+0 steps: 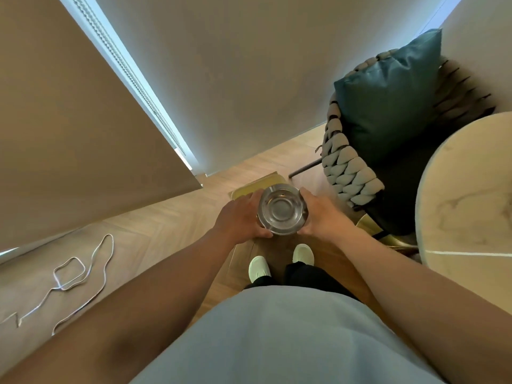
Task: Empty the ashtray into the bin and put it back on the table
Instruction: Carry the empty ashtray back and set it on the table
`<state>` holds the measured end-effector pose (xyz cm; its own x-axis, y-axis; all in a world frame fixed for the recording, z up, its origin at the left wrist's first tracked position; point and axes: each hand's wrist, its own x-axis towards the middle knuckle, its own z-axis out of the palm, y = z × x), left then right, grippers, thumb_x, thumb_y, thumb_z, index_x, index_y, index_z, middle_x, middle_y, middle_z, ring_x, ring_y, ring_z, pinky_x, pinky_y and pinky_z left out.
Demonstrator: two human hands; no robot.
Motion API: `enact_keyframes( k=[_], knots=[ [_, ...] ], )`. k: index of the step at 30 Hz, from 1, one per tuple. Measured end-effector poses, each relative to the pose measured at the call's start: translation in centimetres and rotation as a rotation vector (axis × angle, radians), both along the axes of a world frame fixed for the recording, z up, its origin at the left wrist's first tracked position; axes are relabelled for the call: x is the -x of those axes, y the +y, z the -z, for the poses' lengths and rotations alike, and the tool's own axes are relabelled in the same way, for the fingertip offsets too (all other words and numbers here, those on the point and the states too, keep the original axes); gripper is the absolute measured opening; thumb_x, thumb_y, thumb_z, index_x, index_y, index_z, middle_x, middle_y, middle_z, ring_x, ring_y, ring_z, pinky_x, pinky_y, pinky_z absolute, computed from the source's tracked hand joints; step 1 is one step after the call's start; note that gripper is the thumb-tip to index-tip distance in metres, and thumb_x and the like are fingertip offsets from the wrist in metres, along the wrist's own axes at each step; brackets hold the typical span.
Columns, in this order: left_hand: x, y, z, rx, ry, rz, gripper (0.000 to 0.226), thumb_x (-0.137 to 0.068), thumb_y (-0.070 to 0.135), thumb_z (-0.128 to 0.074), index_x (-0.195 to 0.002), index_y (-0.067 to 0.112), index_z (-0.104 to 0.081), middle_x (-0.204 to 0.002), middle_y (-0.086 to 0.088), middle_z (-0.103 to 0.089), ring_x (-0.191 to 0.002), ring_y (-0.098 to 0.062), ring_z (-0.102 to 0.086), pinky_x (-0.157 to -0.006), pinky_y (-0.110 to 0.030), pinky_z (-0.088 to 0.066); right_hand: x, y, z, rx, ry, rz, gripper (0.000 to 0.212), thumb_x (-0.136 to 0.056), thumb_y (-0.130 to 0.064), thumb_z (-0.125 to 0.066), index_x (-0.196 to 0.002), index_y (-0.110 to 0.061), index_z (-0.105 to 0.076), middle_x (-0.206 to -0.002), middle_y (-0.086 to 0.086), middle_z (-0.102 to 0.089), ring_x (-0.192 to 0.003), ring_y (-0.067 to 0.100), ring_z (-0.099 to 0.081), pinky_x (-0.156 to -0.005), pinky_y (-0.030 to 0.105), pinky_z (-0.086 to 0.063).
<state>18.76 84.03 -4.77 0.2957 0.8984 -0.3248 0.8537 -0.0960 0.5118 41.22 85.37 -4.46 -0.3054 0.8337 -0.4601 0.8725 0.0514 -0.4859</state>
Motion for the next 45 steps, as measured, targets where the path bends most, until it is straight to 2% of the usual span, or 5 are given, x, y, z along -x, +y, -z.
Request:
enact_keyframes(
  k=[4,11,18,25,45],
  knots=[
    [-2.3,-0.6,0.0,0.030,-0.010,0.085,0.101,-0.055,0.055,-0.085,-0.138,0.027,-0.035,-0.128,0.002,-0.060,-0.114,-0.023,-0.057,-0.087,-0.038,-0.048,-2.2,-2.6,-0.3,-0.031,0.009,0.094,0.074,-0.065,-0.025,-0.089,-0.120,-0.033,-0.040,-0.098,-0.012,-0.061,-0.091,0.014,-0.064,-0.081,0.034,-0.055],
    [-8.1,-1.0,-0.9,0.061,-0.006,0.309,0.101,-0.054,0.056,-0.084,-0.138,0.034,-0.034,-0.126,0.008,-0.060,-0.112,-0.020,-0.057,-0.089,-0.042,-0.050,-7.0,-8.5,-0.7,-0.056,-0.060,0.310,0.087,-0.064,-0.031,-0.089,-0.131,-0.029,-0.033,-0.119,-0.002,-0.064,-0.108,0.020,-0.064,-0.088,0.037,-0.055],
    [-14.9,-3.1,-1.9,0.036,-0.042,0.533,0.097,-0.057,0.055,-0.083,-0.138,0.035,-0.034,-0.124,0.009,-0.060,-0.107,-0.012,-0.055,-0.084,-0.026,-0.040,-12.0,-15.0,-1.7,-0.055,-0.055,0.549,0.086,-0.065,-0.037,-0.088,-0.131,-0.029,-0.035,-0.120,-0.003,-0.065,-0.110,0.019,-0.064,-0.088,0.034,-0.052],
    [-21.3,-9.1,-3.1,0.053,-0.088,0.711,0.090,-0.062,0.048,-0.085,-0.137,0.030,-0.037,-0.127,0.008,-0.058,-0.114,-0.014,-0.054,-0.096,-0.034,-0.045,-16.4,-24.1,-2.8,-0.051,-0.023,0.703,0.083,-0.065,-0.036,-0.089,-0.131,-0.029,-0.040,-0.118,-0.005,-0.066,-0.108,0.017,-0.065,-0.089,0.037,-0.056],
    [-32.0,-25.0,-4.7,0.058,-0.058,0.923,0.093,-0.056,0.048,-0.088,-0.134,0.035,-0.039,-0.125,0.010,-0.060,-0.114,-0.014,-0.056,-0.097,-0.042,-0.050,-23.7,-43.4,-6.4,-0.066,0.017,0.903,0.083,-0.068,-0.033,-0.087,-0.135,-0.020,-0.041,-0.112,-0.002,-0.067,-0.100,0.020,-0.066,-0.086,0.041,-0.057]
  ],
)
